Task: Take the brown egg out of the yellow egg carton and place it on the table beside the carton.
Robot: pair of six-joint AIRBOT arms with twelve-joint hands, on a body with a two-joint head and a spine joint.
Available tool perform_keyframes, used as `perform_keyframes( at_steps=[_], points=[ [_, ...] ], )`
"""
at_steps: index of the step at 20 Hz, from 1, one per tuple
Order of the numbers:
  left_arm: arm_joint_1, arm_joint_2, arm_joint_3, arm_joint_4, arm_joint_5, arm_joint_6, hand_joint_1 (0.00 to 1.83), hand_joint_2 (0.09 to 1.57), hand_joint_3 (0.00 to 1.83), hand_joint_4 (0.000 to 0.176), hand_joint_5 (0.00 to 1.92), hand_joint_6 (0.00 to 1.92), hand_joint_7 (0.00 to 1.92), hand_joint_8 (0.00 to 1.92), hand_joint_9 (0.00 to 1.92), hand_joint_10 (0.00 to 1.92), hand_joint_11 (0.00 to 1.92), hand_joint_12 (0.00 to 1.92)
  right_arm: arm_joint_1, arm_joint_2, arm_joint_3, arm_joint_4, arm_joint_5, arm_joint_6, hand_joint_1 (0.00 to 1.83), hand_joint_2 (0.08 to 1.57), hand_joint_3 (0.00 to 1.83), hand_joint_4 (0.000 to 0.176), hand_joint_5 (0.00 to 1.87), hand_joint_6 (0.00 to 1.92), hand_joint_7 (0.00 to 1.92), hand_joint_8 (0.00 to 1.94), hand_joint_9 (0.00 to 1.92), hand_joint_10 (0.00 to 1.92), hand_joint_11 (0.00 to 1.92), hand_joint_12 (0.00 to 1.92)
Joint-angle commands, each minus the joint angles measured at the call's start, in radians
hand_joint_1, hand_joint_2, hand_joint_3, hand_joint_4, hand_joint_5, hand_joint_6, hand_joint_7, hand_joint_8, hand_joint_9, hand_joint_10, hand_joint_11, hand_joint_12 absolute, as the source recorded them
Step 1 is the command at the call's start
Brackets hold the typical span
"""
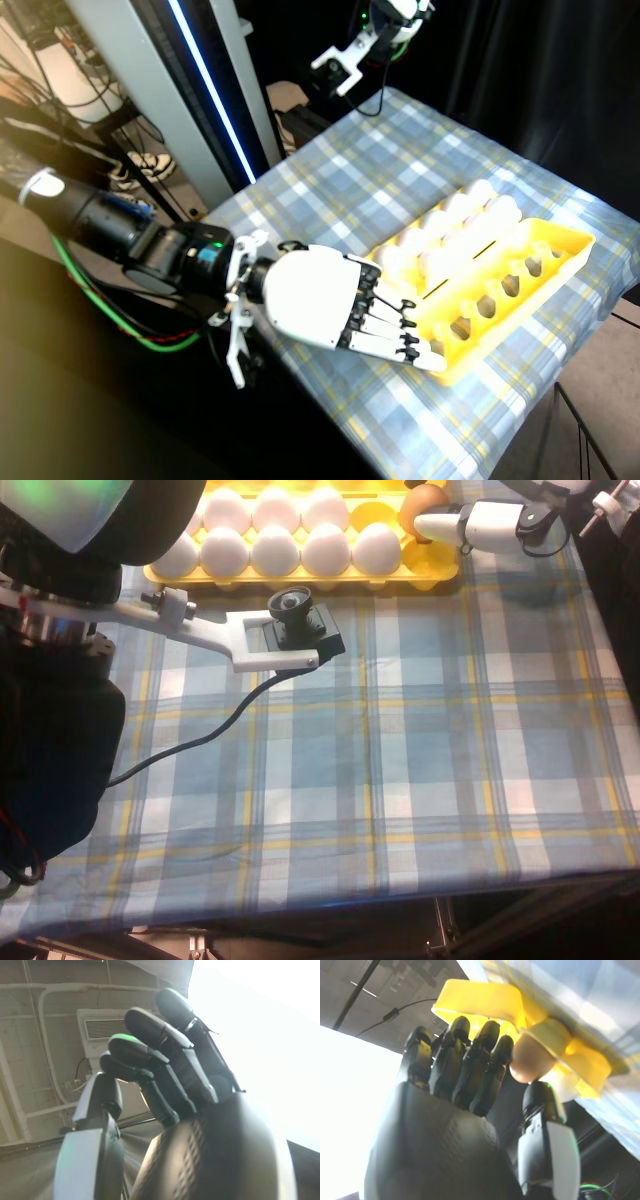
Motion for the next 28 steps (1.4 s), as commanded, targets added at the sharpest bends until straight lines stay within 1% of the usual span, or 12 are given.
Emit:
perform_keyframes(
  at_steps=[1,5,10,11,12,14,15,16,17,20,25,28],
  points=[
    [-0.016,-0.005,-0.005,0.038,-0.082,-0.012,0.91,1.2,0.0,0.0,1.04,1.11,1.05,1.1,0.94,0.97,0.7,0.81,0.01,-0.003,0.004,0.0,0.09,-0.013,1.21,1.16,0.0,0.0,0.77,1.29,1.04,0.85,0.59,0.0,0.05,0.0],
    [-0.016,-0.005,-0.005,0.038,-0.082,-0.012,0.89,1.21,0.0,0.0,1.05,1.01,0.99,1.16,0.88,1.01,0.65,0.89,0.019,0.003,-0.009,-0.001,0.099,-0.013,1.22,1.15,0.0,0.0,0.77,1.29,1.04,0.88,0.65,0.01,0.04,0.0],
    [-0.015,-0.004,-0.005,0.038,-0.082,-0.012,0.87,1.2,0.0,0.0,1.01,1.13,1.0,1.11,0.89,0.93,0.65,0.87,0.02,0.038,-0.044,-0.002,0.137,-0.013,1.21,1.15,0.0,0.0,0.83,1.29,0.99,0.88,0.64,0.0,0.04,0.0],
    [-0.015,-0.004,-0.005,0.038,-0.082,-0.012,0.9,1.19,0.0,0.0,1.04,1.02,1.01,1.08,0.89,0.91,0.64,0.86,0.02,0.046,-0.053,-0.002,0.146,-0.013,1.15,1.16,0.0,0.0,0.86,1.17,0.84,0.33,0.6,0.0,0.03,0.0],
    [-0.015,-0.004,-0.005,0.039,-0.082,-0.012,0.89,1.19,0.0,0.0,1.06,1.02,1.0,1.13,0.89,0.93,0.65,0.84,0.02,0.054,-0.061,-0.003,0.155,-0.013,1.14,1.16,0.0,0.0,0.89,1.11,0.85,0.11,0.57,0.0,0.02,0.0],
    [-0.015,-0.004,-0.005,0.039,-0.082,-0.012,0.88,1.19,0.0,0.0,1.04,0.98,0.97,1.14,0.87,0.94,0.66,0.77,0.02,0.069,-0.072,-0.003,0.166,-0.013,1.14,1.15,0.0,0.0,0.91,1.08,0.9,0.02,0.55,0.0,0.03,0.0],
    [-0.015,-0.004,-0.006,0.039,-0.082,-0.012,0.89,1.2,0.0,0.0,1.02,0.94,0.93,1.16,0.84,0.94,0.62,0.79,0.02,0.074,-0.076,-0.003,0.168,-0.013,1.21,1.11,0.02,0.0,0.92,1.15,1.03,0.61,0.56,0.0,0.05,0.01],
    [-0.015,-0.004,-0.006,0.039,-0.082,-0.012,0.85,1.22,0.0,0.0,1.03,0.92,0.95,1.1,0.84,0.89,0.61,0.8,0.02,0.079,-0.08,-0.003,0.172,-0.013,1.21,1.13,0.01,0.0,0.87,1.2,1.03,0.8,0.58,0.0,0.05,0.0],
    [-0.015,-0.004,-0.006,0.039,-0.082,-0.012,0.85,1.22,0.0,0.0,1.04,0.95,0.96,1.09,0.84,0.89,0.6,0.83,0.02,0.082,-0.083,-0.003,0.175,-0.013,1.21,1.14,0.0,0.0,0.85,1.23,1.02,0.86,0.58,0.0,0.05,0.0],
    [-0.015,-0.004,-0.006,0.039,-0.082,-0.012,0.84,1.24,0.0,0.0,1.02,1.01,0.94,1.15,0.83,0.95,0.55,0.92,0.02,0.096,-0.098,-0.007,0.186,-0.013,1.21,1.14,0.0,0.001,0.85,1.24,1.01,0.88,0.58,0.0,0.05,0.0],
    [-0.015,-0.003,-0.006,0.039,-0.082,-0.012,0.84,1.22,0.0,0.0,1.02,1.01,1.0,1.08,0.86,0.89,0.55,0.9,0.02,0.13,-0.147,-0.015,0.234,-0.013,1.22,1.13,0.0,0.0,0.83,1.22,1.07,0.82,0.59,0.0,0.06,0.01],
    [-0.015,-0.003,-0.006,0.039,-0.082,-0.012,0.81,1.25,0.0,0.0,1.06,1.0,1.02,1.06,0.9,0.88,0.65,0.78,0.02,0.161,-0.189,-0.034,0.268,-0.013,1.22,1.13,0.0,0.0,0.82,1.23,1.09,0.81,0.58,0.0,0.05,0.0]
  ],
)
